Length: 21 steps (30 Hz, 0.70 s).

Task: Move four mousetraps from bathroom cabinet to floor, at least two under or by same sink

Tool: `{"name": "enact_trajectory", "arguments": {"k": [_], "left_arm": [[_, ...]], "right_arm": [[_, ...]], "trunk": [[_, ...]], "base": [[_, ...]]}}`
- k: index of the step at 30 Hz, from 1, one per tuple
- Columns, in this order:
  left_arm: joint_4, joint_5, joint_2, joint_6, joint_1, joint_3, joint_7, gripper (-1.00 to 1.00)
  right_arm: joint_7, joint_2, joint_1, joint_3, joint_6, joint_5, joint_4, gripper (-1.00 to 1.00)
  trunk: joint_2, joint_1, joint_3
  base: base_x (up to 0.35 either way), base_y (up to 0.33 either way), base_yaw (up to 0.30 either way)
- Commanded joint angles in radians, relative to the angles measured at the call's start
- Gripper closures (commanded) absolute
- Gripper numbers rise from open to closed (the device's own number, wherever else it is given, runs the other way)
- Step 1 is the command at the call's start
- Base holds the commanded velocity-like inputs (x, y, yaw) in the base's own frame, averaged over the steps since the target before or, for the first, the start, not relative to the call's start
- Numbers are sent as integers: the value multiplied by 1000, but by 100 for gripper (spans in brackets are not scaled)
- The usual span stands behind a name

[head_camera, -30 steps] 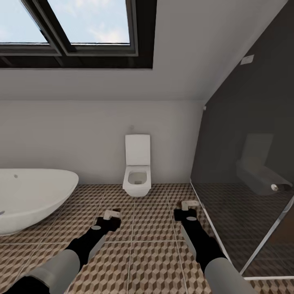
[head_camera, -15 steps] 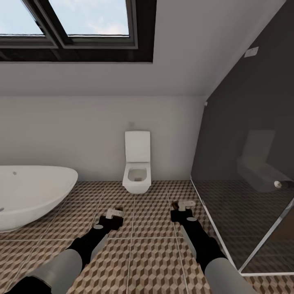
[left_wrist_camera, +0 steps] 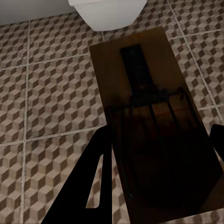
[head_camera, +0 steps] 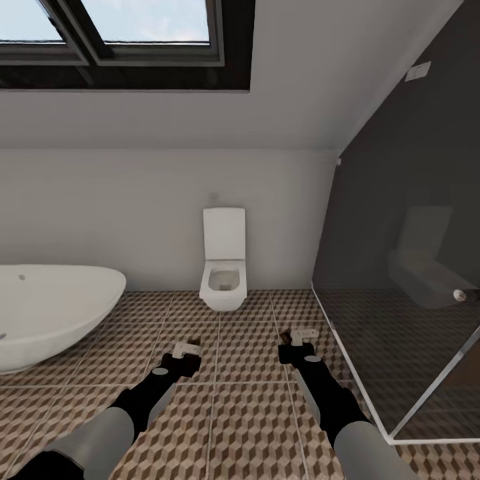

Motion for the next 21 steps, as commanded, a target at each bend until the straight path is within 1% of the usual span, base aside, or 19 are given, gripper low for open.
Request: {"name": "enact_trajectory", "arguments": {"k": [1, 21], "left_arm": [[-2, 8, 1, 5, -1, -9, 9, 100], [-1, 8, 1, 5, -1, -9, 9, 100]], "right_arm": [[-4, 0, -1, 3, 7, 4, -1, 100], [-3, -1, -1, 3, 6, 4, 0, 100]], "trunk": [[-8, 4, -6], [-148, 81, -99]], "base": [[0, 0, 0], [0, 0, 0]]}}
